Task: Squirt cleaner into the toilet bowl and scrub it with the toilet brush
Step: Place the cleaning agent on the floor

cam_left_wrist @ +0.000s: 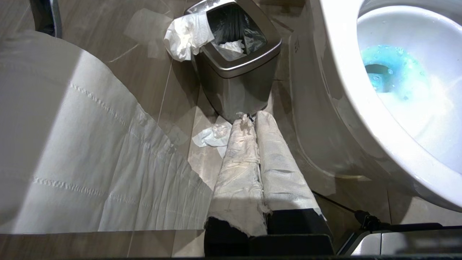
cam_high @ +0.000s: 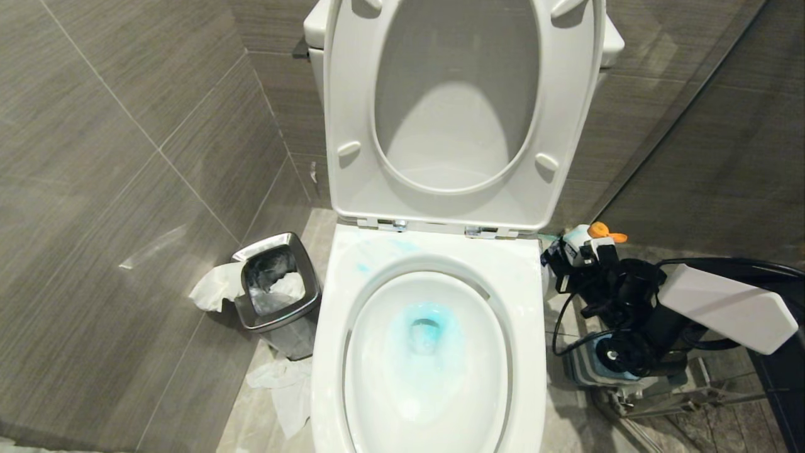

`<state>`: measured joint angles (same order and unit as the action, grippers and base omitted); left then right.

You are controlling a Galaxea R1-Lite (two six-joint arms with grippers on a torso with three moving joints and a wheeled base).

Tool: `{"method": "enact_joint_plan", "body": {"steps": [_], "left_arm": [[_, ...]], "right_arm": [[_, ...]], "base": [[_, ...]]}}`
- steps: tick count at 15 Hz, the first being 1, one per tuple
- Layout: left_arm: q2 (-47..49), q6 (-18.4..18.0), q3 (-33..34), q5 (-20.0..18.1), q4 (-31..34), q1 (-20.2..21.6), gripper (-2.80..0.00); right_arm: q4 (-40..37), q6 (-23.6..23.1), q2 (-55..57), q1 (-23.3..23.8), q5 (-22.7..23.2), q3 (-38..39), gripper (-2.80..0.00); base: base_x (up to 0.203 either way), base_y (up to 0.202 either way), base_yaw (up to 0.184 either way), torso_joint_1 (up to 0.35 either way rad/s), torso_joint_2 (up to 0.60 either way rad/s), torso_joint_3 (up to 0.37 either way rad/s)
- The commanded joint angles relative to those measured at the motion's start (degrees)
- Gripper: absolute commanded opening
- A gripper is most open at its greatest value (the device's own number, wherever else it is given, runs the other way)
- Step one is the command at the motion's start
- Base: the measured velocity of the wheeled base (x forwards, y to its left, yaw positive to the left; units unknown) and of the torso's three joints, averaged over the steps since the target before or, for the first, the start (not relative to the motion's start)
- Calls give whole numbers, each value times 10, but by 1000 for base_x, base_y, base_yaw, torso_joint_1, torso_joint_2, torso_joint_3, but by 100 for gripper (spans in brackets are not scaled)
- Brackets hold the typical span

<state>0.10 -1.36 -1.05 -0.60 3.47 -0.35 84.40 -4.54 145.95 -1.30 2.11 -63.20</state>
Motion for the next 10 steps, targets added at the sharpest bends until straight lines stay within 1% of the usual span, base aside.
{"method": "enact_joint_plan", "body": {"steps": [1,6,10], "left_arm": [[0,1,0,0,0,0,-280],[0,0,0,0,0,-1,-280],[0,1,0,0,0,-1,-280]], "right_arm": [[1,-1,-2,3,0,-2,-280],[-27,-1,-32,17,0,-3,-280],[-27,-1,-30,17,3,-3,-280]], "base": [[0,0,0,0,-2,-124],[0,0,0,3,4,-183],[0,0,0,5,2,-193]]}}
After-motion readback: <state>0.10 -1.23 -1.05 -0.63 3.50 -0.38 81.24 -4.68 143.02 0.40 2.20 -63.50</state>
